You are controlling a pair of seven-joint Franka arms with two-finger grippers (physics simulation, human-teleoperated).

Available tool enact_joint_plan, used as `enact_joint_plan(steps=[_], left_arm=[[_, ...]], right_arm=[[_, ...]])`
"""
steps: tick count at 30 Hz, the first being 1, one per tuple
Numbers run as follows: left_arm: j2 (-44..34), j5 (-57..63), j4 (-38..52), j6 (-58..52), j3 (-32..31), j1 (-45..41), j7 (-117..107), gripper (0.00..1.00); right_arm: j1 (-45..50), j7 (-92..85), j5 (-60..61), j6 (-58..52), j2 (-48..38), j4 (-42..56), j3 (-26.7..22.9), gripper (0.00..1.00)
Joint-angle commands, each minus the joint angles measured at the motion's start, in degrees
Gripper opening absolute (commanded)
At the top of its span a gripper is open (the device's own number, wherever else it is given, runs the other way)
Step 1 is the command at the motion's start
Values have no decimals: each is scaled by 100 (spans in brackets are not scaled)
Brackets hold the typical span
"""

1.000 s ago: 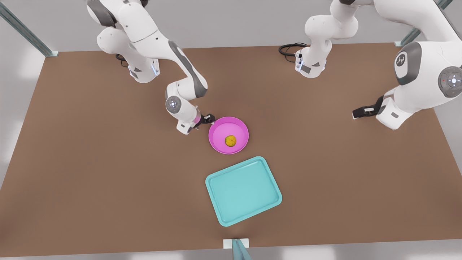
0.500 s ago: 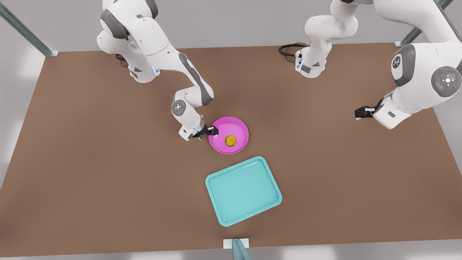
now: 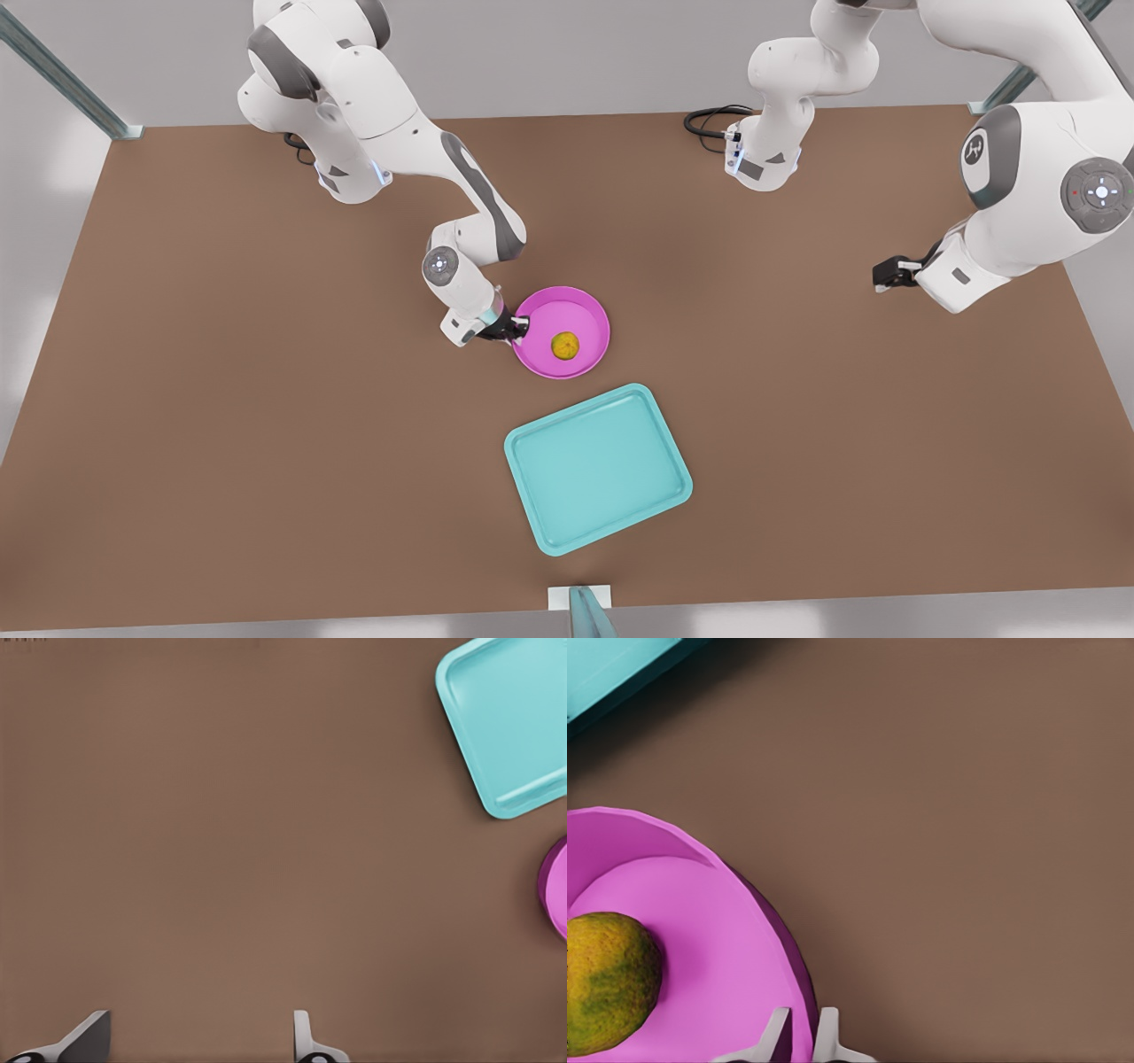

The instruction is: Place the orange on the plate with the left arm and the plate on the tray with the right arm

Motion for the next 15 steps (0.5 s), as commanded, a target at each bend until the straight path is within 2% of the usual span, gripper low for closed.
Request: enact_joint_plan(steps=[1,9,11,15], left_arm=[[-7,4,1,-21,0,0,272,100],[-7,13,10,-12,0,0,272,100],[-7,13,10,-12,0,0,272,100],[-7,13,10,-12,0,0,272,100]], right_arm=[[-12,112,0,-8,3,37,-1,30],[-21,77,-8,-272,231,310,-1,30],[-12,77,-8,-281,258,319,-1,22],[-29,68,-17,-421,196,345,-10,21]])
